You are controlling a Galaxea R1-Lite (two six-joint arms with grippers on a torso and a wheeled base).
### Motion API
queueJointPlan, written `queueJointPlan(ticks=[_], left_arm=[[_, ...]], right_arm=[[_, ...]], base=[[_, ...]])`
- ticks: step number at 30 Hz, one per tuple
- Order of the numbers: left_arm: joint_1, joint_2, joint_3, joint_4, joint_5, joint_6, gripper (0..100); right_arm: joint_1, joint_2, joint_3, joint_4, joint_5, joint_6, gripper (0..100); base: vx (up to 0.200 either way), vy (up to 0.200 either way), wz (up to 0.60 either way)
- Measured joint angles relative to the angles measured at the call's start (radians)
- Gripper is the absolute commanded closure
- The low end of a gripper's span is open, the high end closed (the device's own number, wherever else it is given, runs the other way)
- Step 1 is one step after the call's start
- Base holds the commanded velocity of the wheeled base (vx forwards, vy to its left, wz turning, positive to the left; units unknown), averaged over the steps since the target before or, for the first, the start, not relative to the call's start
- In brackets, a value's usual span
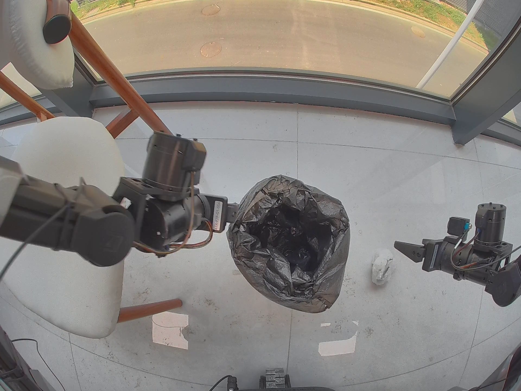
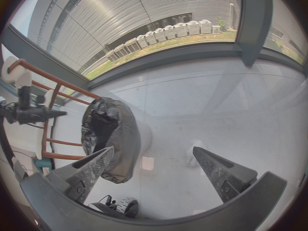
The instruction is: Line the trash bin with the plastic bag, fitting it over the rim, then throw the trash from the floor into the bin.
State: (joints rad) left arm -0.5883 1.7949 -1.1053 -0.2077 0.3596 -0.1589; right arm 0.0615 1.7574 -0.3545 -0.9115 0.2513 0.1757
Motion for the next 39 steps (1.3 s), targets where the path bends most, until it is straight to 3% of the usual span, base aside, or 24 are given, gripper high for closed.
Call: queueJointPlan(ticks=[8,14,21,31,39], left_arm=[[-0.019,-0.21,0.11,-0.006,-0.067,0.001,0],[-0.041,-0.316,0.202,-0.052,-0.116,0.003,0],[-0.057,-0.392,0.3,-0.132,-0.149,0.026,0],[-0.062,-0.422,0.326,-0.143,-0.155,0.032,0],[-0.062,-0.423,0.332,-0.143,-0.155,0.032,0]], right_arm=[[-0.121,0.139,0.013,-0.027,0.0,-0.071,0],[-0.138,0.338,-0.018,-0.17,-0.016,-0.093,0],[-0.105,0.556,-0.098,-0.282,-0.085,-0.107,0],[-0.034,0.691,-0.217,-0.271,-0.115,-0.109,0],[-0.036,0.723,-0.306,-0.098,-0.111,-0.08,0]], base=[[0.0,0.0,0.0],[0.0,0.0,0.0],[0.0,0.0,0.0],[0.0,0.0,0.0],[0.0,0.0,0.0]])
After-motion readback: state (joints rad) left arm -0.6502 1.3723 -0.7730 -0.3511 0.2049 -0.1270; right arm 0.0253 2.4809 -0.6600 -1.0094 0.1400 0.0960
